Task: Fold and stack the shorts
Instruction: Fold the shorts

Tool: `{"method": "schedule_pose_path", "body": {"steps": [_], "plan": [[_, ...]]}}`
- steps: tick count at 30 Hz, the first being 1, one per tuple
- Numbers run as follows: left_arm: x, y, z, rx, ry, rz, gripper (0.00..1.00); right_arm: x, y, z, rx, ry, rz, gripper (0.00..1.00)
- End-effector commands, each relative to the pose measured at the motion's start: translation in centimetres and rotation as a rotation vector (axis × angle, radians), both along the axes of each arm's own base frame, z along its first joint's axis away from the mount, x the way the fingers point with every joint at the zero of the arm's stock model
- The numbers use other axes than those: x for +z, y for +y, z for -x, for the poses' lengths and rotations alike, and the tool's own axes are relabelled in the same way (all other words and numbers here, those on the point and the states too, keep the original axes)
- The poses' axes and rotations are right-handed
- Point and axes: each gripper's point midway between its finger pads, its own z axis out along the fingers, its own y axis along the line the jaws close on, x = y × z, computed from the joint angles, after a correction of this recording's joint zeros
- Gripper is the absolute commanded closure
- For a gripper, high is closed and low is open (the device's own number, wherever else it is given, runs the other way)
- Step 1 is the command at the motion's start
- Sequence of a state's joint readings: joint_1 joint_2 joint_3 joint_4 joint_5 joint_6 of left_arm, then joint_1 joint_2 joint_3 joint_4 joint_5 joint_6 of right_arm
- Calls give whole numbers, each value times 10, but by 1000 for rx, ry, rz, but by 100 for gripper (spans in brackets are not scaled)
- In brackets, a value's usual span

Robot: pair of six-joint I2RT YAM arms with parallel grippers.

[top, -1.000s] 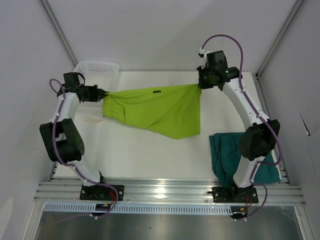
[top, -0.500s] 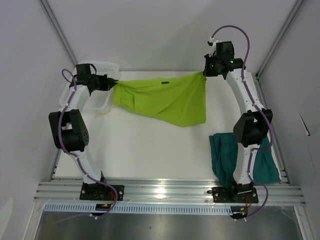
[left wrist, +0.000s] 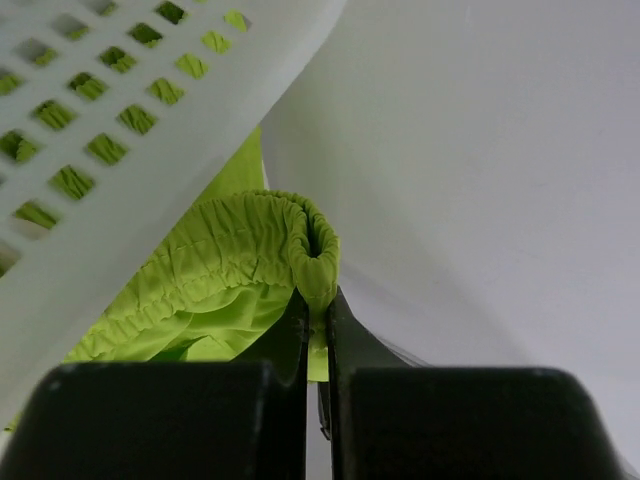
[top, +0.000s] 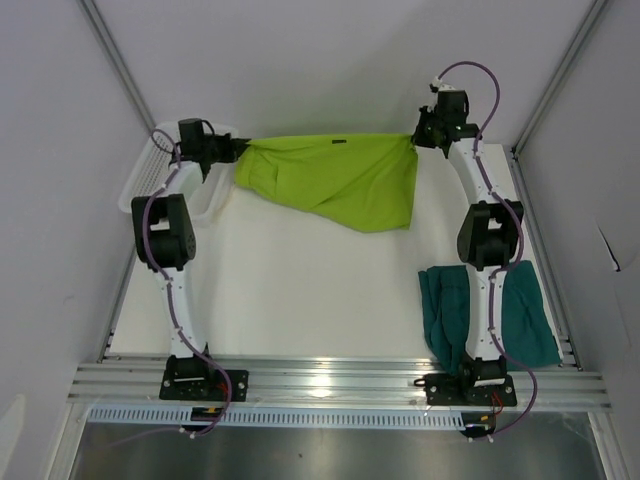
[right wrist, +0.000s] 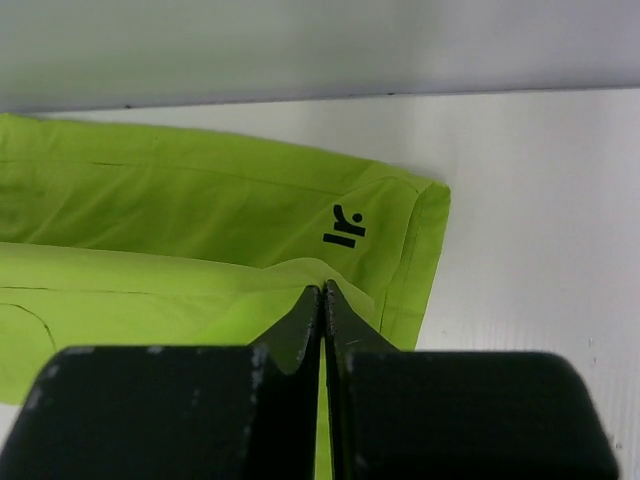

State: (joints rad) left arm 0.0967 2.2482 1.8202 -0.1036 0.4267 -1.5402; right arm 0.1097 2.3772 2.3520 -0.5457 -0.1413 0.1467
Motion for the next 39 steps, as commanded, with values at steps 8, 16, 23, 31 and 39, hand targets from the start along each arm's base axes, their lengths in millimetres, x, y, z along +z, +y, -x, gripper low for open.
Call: {"method": "schedule_pose_path", "body": {"steps": [8, 16, 23, 31, 39], "plan": [[71, -24, -2, -39, -215, -20, 100, 63, -10, -3, 22, -159, -97, 100], [70, -27, 90, -44, -108, -47, 100, 90, 18, 95, 126, -104, -78, 100], [63, -30, 164, -78, -60, -50, 100, 116, 32, 197, 153, -121, -36, 100], [57, -8, 264, -32, -1, -104, 100, 147, 32, 310, 153, -171, -48, 100], [48, 1, 323, 37, 16, -117, 100, 185, 33, 379, 188, -262, -97, 99]]}}
